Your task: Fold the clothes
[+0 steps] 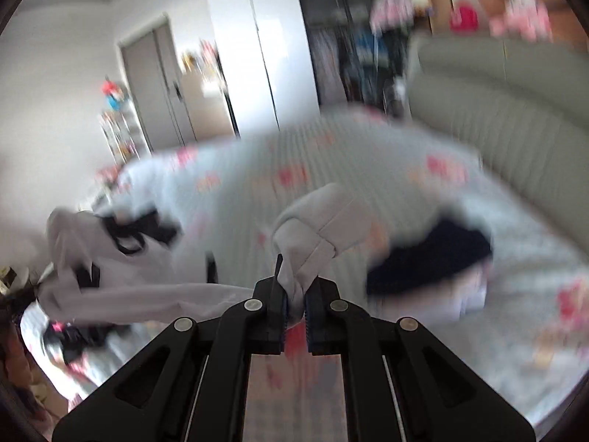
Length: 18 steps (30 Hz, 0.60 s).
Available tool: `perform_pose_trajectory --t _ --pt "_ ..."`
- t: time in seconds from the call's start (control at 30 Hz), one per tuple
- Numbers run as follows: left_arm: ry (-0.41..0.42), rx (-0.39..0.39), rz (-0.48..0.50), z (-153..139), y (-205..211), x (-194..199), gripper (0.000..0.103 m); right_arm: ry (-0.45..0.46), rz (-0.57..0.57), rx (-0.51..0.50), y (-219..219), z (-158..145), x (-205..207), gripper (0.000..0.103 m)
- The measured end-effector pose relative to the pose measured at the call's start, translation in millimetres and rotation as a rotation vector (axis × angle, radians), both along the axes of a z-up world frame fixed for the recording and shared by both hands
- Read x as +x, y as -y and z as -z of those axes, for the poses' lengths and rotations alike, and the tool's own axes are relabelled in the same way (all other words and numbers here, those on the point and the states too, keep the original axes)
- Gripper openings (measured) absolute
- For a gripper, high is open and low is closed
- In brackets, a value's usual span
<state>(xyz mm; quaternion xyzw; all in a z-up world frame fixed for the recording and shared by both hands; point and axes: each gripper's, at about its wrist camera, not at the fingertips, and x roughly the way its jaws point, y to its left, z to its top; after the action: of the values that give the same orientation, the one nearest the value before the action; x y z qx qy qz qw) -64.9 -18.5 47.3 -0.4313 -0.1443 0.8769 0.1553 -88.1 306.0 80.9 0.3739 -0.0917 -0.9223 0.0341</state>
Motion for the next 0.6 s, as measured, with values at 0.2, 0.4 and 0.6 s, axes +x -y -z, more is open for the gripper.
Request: perform_pose_trajectory --t 0.2,0.4,0.6 --pt "0.291 0.077 -0.032 133 -6 41 0.003 0.390 0.024 -0.079 -13 149 32 0.009" --pt "0.222 0.132 0.049 113 -6 44 0.012 0.316 -0.045 -0.077 14 125 62 0.024" --pt "0.235 0.211 0.049 121 10 71 0.051 0.295 -0.254 -0.149 71 106 75 0.034"
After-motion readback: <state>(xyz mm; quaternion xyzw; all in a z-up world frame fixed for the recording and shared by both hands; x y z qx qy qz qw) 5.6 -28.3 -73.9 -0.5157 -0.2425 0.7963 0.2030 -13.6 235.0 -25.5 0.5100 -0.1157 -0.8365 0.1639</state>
